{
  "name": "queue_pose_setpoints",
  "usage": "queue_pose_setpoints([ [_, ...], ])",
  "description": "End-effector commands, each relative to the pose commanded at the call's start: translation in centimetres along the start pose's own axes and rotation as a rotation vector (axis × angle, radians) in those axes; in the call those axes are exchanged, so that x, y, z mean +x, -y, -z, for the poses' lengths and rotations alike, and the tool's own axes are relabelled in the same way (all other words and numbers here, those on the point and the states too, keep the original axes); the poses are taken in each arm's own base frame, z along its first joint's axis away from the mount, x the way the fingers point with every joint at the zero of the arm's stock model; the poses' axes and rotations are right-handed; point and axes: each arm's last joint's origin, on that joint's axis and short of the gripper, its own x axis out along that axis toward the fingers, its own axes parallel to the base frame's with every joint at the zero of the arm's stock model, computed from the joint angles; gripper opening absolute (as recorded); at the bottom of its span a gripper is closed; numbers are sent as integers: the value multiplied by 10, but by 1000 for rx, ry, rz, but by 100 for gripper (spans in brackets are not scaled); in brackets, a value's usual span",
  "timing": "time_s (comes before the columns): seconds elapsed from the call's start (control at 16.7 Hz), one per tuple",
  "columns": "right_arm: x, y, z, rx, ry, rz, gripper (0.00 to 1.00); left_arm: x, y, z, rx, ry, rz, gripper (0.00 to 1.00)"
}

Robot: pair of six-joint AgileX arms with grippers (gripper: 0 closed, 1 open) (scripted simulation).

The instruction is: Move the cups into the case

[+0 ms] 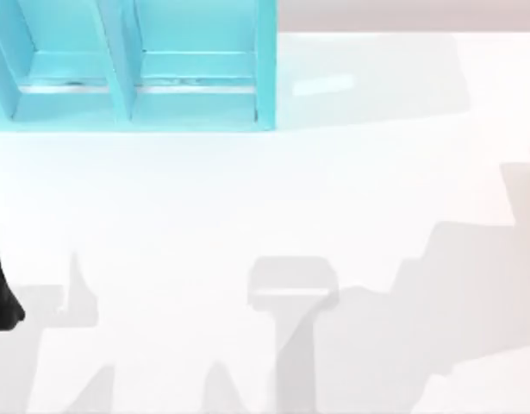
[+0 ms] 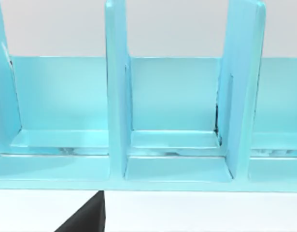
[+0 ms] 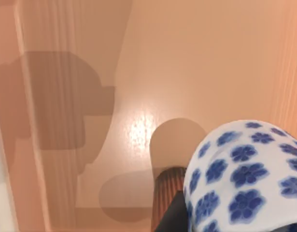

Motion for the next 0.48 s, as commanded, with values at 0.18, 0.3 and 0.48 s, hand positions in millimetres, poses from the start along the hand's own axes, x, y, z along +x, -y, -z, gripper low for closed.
queue_pose_setpoints([
  [0.18, 1, -1, -1, -1, -3, -1, 0, 0, 0, 0, 0, 0, 0, 100],
  [0.3, 9, -1, -2, -2, -2, 0, 0, 0, 0, 0, 0, 0, 0, 100],
  [0.48, 30, 0, -2, -2, -1, 1, 0, 0, 0, 0, 0, 0, 0, 100],
])
